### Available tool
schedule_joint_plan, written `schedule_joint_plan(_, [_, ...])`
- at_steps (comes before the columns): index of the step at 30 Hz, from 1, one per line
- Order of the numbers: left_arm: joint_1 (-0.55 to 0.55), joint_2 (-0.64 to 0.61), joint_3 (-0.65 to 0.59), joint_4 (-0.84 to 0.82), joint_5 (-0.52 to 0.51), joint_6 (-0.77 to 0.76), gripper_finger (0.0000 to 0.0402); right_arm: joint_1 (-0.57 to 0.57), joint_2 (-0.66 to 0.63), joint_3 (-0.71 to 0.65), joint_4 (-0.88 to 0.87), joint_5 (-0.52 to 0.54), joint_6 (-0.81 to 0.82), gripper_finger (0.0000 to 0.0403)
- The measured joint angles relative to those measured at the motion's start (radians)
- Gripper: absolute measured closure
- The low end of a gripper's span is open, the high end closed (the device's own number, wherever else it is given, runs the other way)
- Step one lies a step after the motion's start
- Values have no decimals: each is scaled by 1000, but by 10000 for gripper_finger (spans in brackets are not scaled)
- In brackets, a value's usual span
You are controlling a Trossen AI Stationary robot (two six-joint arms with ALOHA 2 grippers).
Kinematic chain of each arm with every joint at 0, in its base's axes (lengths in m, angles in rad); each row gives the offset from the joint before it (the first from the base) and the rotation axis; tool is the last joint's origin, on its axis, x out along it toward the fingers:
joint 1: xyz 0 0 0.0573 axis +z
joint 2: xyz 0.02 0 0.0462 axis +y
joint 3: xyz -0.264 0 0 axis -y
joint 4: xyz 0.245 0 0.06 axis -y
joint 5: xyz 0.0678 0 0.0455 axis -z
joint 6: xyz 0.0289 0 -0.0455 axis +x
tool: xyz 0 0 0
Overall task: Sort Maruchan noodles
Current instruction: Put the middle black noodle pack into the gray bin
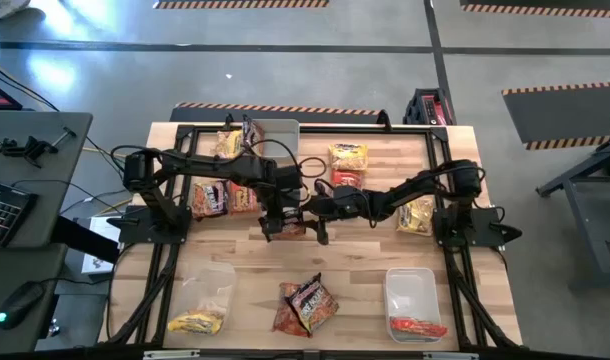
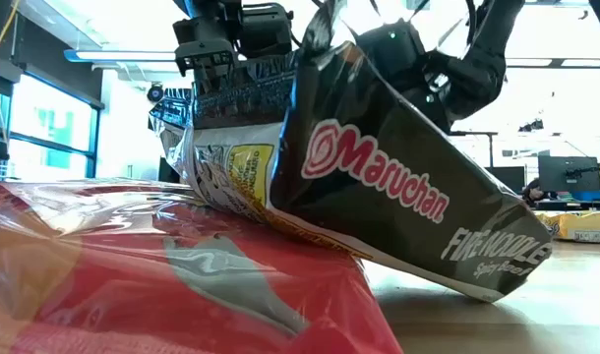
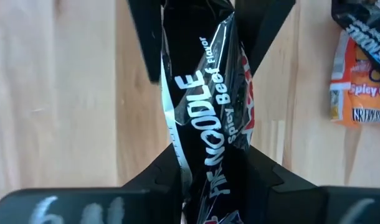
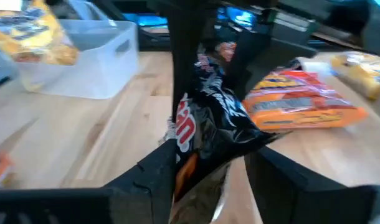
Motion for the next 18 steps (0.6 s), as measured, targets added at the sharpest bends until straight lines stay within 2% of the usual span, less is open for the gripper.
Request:
schedule_joint_plan(4, [45,-31,0,-37,1,0,320,0,-93,-2,-147,80,-56,217])
schedule_joint_plan(9, [126,-92,4,-50,5,-24,320,-13,-239,-2,-390,157,-118,218])
schedule_joint_plan(13, [233,-114,78,-81,-15,-130,320,-53,-336,-2,-558,216,-50,243])
schedule_joint_plan(18, [370,-84,266,-224,-176,-211,320,-107,-391,-28,-633,222,-11,299])
